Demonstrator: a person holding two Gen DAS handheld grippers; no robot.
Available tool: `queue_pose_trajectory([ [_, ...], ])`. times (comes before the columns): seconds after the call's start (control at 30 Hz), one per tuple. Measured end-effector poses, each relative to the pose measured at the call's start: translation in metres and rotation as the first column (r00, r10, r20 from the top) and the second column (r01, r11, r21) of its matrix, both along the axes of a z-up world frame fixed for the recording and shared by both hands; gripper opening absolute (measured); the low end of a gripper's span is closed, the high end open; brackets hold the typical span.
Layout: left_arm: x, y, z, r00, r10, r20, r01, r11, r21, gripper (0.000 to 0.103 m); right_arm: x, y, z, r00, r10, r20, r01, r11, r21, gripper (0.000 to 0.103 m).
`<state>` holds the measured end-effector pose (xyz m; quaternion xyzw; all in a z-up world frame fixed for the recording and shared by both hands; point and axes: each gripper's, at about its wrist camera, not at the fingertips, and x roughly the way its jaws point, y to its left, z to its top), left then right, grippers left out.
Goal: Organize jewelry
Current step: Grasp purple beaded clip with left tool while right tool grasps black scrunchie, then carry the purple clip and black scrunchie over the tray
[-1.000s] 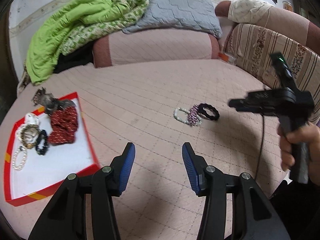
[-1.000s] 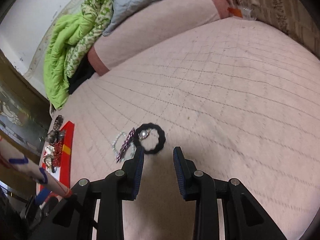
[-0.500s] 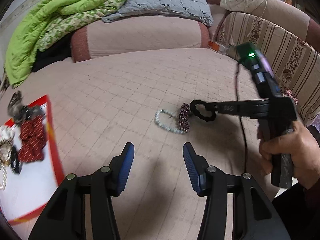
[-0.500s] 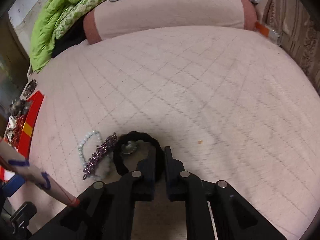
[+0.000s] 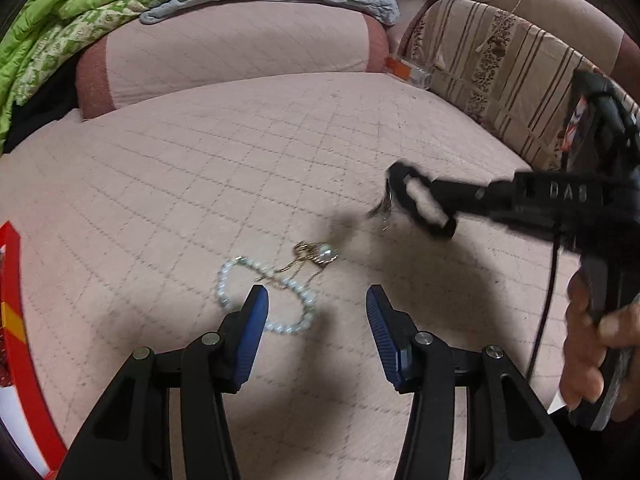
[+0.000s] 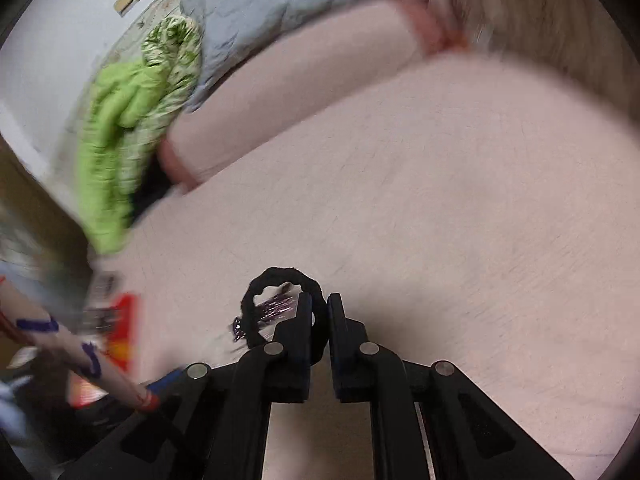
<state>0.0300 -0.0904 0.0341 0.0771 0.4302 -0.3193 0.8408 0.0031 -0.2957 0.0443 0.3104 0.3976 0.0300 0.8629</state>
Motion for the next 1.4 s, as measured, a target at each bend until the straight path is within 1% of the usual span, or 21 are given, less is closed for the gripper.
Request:
queue_pose_trajectory([
  [0.03, 0.0, 0.0, 0.0, 1.0, 0.0, 0.007, 0.0, 1.0, 0.002, 0.05, 0.001, 0.001, -0.005, 1.0, 0.023, -0.005, -0.023, 0.999, 0.035, 0.008],
  [0.07, 0.0, 0.0, -0.001, 1.0, 0.007, 0.013, -0.007, 1.0, 0.011, 0.05, 0.002, 0.009, -0.001, 0.999, 0.029, -0.03, -0.031, 0.996, -0.086, 0.008],
  [0.1, 0.001, 0.0, -0.002, 1.0, 0.013, 0.013, -0.013, 1.0, 0.016, 0.05, 0.001, 0.017, 0.004, 0.999, 0.016, -0.039, -0.024, 0.975, -0.223, 0.008],
  [0.13, 0.002, 0.001, -0.004, 1.0, 0.016, 0.004, -0.016, 1.0, 0.009, 0.05, -0.001, 0.026, 0.013, 1.0, 0.005, -0.025, -0.014, 0.926, -0.377, 0.008],
  [0.17, 0.003, 0.0, -0.005, 1.0, 0.017, 0.0, -0.017, 1.0, 0.008, 0.05, -0.002, 0.023, 0.016, 1.0, 0.016, -0.001, -0.015, 0.942, -0.335, 0.008],
  [0.2, 0.003, 0.0, -0.006, 1.0, 0.018, -0.001, -0.018, 1.0, 0.014, 0.05, -0.003, 0.017, 0.014, 1.0, 0.022, 0.006, -0.02, 0.966, -0.257, 0.008],
  [0.23, 0.002, -0.002, -0.007, 1.0, 0.017, 0.0, -0.017, 1.0, 0.023, 0.05, -0.002, 0.01, 0.007, 1.0, 0.003, -0.022, -0.008, 0.98, -0.2, 0.008],
  [0.3, 0.001, -0.006, -0.008, 1.0, 0.008, -0.003, -0.008, 1.0, 0.023, 0.05, -0.003, 0.014, 0.008, 0.999, -0.019, -0.048, 0.003, 0.946, -0.325, 0.008],
  [0.33, 0.0, -0.009, -0.008, 1.0, 0.003, 0.002, -0.003, 1.0, 0.022, 0.05, -0.005, 0.012, 0.01, 1.0, -0.01, -0.026, 0.002, 0.956, -0.293, 0.008],
  [0.37, 0.0, -0.01, -0.008, 1.0, -0.002, 0.006, 0.002, 1.0, 0.019, 0.05, -0.006, 0.008, 0.011, 1.0, 0.006, -0.012, -0.009, 0.974, -0.228, 0.008],
  [0.4, -0.001, -0.012, -0.008, 1.0, -0.01, 0.006, 0.01, 1.0, 0.012, 0.05, -0.006, 0.006, 0.008, 1.0, 0.005, -0.025, -0.01, 0.978, -0.21, 0.008],
  [0.47, -0.002, -0.018, -0.008, 0.999, -0.032, 0.0, 0.032, 0.999, -0.004, 0.05, -0.007, 0.0, -0.002, 0.998, -0.016, -0.068, 0.003, 0.98, -0.199, 0.008],
  [0.57, -0.001, -0.033, -0.01, 0.996, -0.087, 0.015, 0.087, 0.996, 0.008, 0.05, -0.011, -0.002, 0.002, 0.998, -0.021, -0.063, 0.007, 0.976, -0.22, 0.008],
  [0.67, 0.003, -0.052, -0.013, 0.99, -0.141, 0.013, 0.141, 0.99, 0.013, 0.05, -0.015, -0.009, -0.002, 0.996, -0.034, -0.079, 0.017, 0.979, -0.205, 0.008],
  [0.9, 0.008, -0.093, -0.024, 0.967, -0.253, 0.025, 0.249, 0.964, 0.091, 0.049, -0.013, -0.022, -0.01, 0.992, -0.067, -0.106, 0.046, 0.982, -0.184, 0.008],
  [1.0, 0.009, -0.11, -0.031, 0.961, -0.275, 0.028, 0.27, 0.956, 0.118, 0.038, -0.014, -0.025, -0.012, 0.991, -0.065, -0.114, 0.044, 0.982, -0.185, 0.008],
  [1.07, 0.008, -0.116, -0.031, 0.959, -0.278, 0.048, 0.27, 0.954, 0.135, 0.023, -0.015, -0.029, -0.015, 0.99, -0.069, -0.121, 0.045, 0.982, -0.186, 0.008],
  [1.1, 0.009, -0.118, -0.031, 0.962, -0.27, 0.052, 0.26, 0.955, 0.146, 0.012, -0.016, -0.03, -0.015, 0.99, -0.07, -0.124, 0.047, 0.982, -0.184, 0.008],
  [1.23, 0.013, -0.115, -0.031, 0.973, -0.214, 0.084, 0.199, 0.967, 0.16, 0.012, -0.021, -0.04, -0.013, 0.988, -0.107, -0.111, 0.086, 0.979, -0.185, 0.008],
  [1.33, 0.017, -0.105, -0.027, 0.981, -0.175, 0.083, 0.163, 0.978, 0.128, 0.011, -0.03, -0.049, -0.005, 0.983, -0.166, -0.076, 0.147, 0.968, -0.204, 0.008],
  [1.4, 0.015, -0.098, -0.019, 0.981, -0.164, 0.105, 0.154, 0.983, 0.1, 0.011, -0.033, -0.053, 0.0, 0.98, -0.191, -0.054, 0.176, 0.962, -0.209, 0.008],
])
